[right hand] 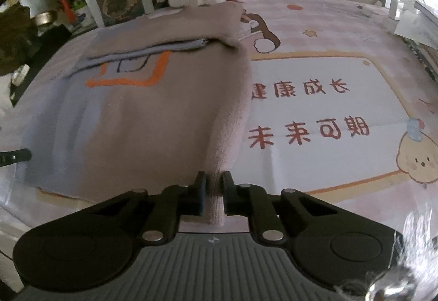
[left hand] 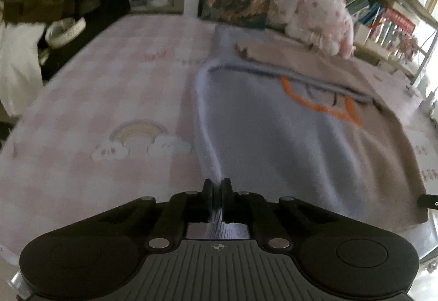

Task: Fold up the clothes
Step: 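Release the brown sleeve and move both grippers to the sweater side edges, then grasp the lavender side with the left gripper while the right grasps the brown side, fold inward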

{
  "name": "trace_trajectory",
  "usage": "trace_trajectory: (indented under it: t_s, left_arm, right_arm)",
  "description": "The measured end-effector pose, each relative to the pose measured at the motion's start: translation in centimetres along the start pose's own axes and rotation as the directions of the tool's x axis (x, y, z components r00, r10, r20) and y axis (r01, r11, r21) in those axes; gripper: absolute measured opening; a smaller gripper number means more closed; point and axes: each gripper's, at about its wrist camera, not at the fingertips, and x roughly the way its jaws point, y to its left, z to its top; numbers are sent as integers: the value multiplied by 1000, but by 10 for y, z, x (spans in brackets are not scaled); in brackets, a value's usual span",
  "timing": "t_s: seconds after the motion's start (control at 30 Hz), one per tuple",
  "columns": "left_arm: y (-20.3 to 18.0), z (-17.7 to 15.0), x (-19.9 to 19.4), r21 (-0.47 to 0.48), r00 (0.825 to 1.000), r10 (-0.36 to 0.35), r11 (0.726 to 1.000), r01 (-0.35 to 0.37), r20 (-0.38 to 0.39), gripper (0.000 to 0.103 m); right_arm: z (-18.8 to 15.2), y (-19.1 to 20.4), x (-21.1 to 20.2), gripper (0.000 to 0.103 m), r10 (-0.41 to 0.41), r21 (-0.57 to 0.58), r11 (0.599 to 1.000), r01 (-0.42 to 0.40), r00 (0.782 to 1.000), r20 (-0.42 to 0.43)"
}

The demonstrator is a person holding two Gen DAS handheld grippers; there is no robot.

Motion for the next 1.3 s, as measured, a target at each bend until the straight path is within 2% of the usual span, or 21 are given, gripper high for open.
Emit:
trace_trajectory:
  t_s: [0.1, 0.17, 0.3, 0.37, 0.4, 0.47, 0.53, 0.63, 0.73, 0.8, 0.83, 0.87, 1.03, 1.3]
  left_arm:
    - [-9, 5, -15, 30, 998, -9, 1000, 7, 61, 5]
    - [-6, 4, -8, 17, 1000, -4, 1000, 3, 28, 7]
    - [13, 0, 1, -106, 999, -43, 994, 42, -11, 10]
    - [21, -1, 3, -154, 998, -66, 986, 63, -15, 16]
    - [23, -2, 4, -164, 997, -73, 984, 69, -21, 18]
    - [26, -4, 6, -180, 996, -87, 980, 80, -32, 32]
    - [26, -6, 9, -176, 997, -70, 982, 62, -38, 37]
    - [26, -7, 12, -179, 997, -72, 982, 64, -37, 38]
    - [28, -6, 13, -198, 994, -99, 976, 90, -36, 33]
    - [29, -5, 15, -209, 993, -111, 973, 100, -41, 22]
    - [30, -5, 16, -212, 993, -112, 972, 100, -47, 10]
    - [30, -5, 18, -214, 992, -113, 972, 99, -53, 6]
    - [26, -7, 8, -182, 991, -123, 977, 113, -44, 4]
    - [20, -23, -20, -237, 983, -178, 958, 164, -38, 4]
  right_arm:
    - [5, -2, -14, 9, 100, 48, 993, -104, 992, 81]
    - [7, -4, -15, 9, 128, 72, 988, -134, 988, 89]
    - [7, -11, -4, 10, 113, 111, 987, -117, 993, 43]
    - [4, -15, -2, 12, 113, 133, 984, -116, 993, 34]
    - [3, -17, -1, 15, 111, 144, 983, -114, 993, 30]
    - [0, -20, 1, 17, 105, 167, 980, -107, 994, 19]
    - [-1, -23, 5, 22, 106, 190, 976, -106, 994, 8]
    - [-1, -23, 9, 24, 112, 209, 972, -110, 994, 1]
    - [2, -21, 12, 24, 118, 214, 970, -115, 993, -2]
    - [3, -20, 13, 23, 123, 216, 969, -119, 992, -3]
    - [3, -20, 14, 17, 124, 216, 969, -120, 992, -7]
    - [4, -20, 15, 13, 126, 215, 969, -120, 992, -13]
    - [1, -25, 9, 11, 139, 233, 963, -133, 990, -7]
    - [-14, -39, -21, 10, 169, 265, 949, -170, 985, 27]
